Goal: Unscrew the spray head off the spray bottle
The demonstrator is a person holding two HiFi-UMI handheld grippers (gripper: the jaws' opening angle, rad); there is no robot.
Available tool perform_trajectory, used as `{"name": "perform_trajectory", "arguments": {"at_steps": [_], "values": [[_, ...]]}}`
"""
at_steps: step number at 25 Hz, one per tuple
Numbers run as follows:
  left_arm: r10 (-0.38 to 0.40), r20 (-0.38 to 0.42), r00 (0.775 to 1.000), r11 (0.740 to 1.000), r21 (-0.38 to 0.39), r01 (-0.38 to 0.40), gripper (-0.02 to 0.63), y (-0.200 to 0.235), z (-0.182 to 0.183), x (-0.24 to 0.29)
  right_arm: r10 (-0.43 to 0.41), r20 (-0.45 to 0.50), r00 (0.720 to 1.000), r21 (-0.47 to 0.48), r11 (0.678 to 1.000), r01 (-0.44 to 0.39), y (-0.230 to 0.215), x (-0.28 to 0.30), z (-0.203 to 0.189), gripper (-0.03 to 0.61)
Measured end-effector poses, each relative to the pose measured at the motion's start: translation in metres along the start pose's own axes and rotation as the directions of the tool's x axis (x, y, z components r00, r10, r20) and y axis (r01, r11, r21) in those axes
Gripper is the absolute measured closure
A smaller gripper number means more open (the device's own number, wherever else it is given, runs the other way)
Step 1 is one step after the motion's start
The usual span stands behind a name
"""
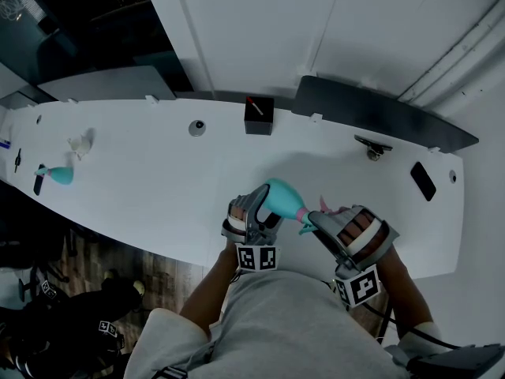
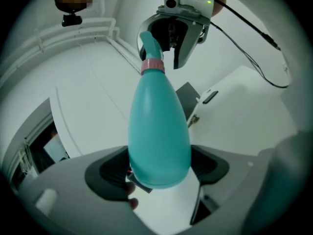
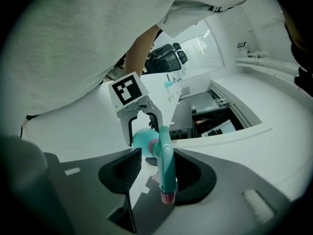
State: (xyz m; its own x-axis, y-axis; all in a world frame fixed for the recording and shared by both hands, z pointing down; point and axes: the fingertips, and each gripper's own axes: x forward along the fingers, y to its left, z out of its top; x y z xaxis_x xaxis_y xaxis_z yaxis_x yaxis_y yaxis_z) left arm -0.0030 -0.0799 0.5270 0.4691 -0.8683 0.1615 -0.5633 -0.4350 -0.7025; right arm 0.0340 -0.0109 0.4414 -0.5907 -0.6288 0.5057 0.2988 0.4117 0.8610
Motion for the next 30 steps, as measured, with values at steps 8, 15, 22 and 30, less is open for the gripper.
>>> {"name": "perform_trajectory", "arguments": {"at_steps": [8,15,22,30], "values": [[0.102,0.006,0.995,0.994,0.029,-0.102,0.232,0.026,0.002,0.006,-0.094,0.045,0.995,0.183,0.98,0.084,-0.021,-0.014,0.003,0.324],[0.163,-0.026,0.986,0.982,0.097,-0.16,0.232,0.04,-0.007,0.015,-0.189,0.429,0.883,0.89,-0.079,-0.449,-0.058,-0.056,0.009,0.36],[0.213,0.03,0.977,0.963,0.164,-0.215,0.232,0.045,0.004,0.014,-0.392,0.247,0.886,0.086,-0.902,-0.423,-0.034,-0.028,-0.012,0.333],[0.202,0.057,0.978,0.937,0.279,-0.21,0.232,0.036,0.01,0.006,-0.245,0.129,0.961,0.152,-0.953,-0.263,-0.007,-0.008,-0.035,0.438]]}}
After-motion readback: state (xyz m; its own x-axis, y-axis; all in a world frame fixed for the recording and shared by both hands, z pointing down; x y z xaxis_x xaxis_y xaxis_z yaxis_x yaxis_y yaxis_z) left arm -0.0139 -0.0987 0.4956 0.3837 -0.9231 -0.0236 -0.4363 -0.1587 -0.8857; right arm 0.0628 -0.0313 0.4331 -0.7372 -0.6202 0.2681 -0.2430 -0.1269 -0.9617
